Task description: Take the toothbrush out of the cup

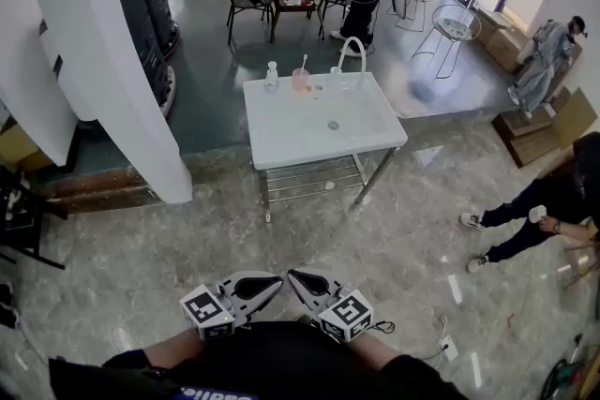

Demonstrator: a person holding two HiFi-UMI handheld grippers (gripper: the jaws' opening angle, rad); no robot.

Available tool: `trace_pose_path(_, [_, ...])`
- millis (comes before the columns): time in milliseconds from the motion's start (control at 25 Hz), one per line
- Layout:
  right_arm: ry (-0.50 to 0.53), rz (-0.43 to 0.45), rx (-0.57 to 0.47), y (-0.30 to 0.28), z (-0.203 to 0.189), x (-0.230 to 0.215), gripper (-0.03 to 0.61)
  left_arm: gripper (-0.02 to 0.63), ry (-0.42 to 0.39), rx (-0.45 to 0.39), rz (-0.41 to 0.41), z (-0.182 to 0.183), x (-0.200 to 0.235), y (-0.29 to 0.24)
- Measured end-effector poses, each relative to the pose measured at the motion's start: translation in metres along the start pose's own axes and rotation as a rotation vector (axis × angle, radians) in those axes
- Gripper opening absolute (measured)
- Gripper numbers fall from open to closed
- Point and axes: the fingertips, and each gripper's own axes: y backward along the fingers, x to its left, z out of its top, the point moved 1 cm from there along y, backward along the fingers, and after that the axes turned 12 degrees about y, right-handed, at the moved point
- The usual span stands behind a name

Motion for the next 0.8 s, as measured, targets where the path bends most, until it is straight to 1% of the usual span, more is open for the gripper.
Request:
trace_pose_path(120, [0.004,-0.016,-0.008,-0.001,0.008,-0.002,0.011,0.009,-0.008,0.021,0.019,0.005,0.002,0.0])
trace_pose_path(280, [0.015,-0.018,-0.019,-0.002,0.004,-0.006,0.011,0.009,-0.01,-0.004,0.019,0.013,0.001,-0.003])
trace_pose_path(520, [0.0,-0.011,-0.011,0.002,0.01,-0.005,0.011,0.009,-0.009,-0.001,0.023,0.01,0.0,-0.007])
trace_pose_path(600, [-0.001,-0.009,-0.011,0.003,0.006,-0.008,0.011,0.009,-0.01,0.011,0.025,0.008,0.0,-0.007])
trace_pose_path(680, [-0.003,-0.002,-0.009,0.004,-0.001,-0.009,0.011,0.009,-0.008,-0.003,0.027,0.01,-0.001,-0.009])
trace_pose_path(800, [-0.007,0.0,-0.016,0.006,0.002,-0.01,0.011,0.009,-0.006,-0.02,0.032,0.013,-0.002,-0.011])
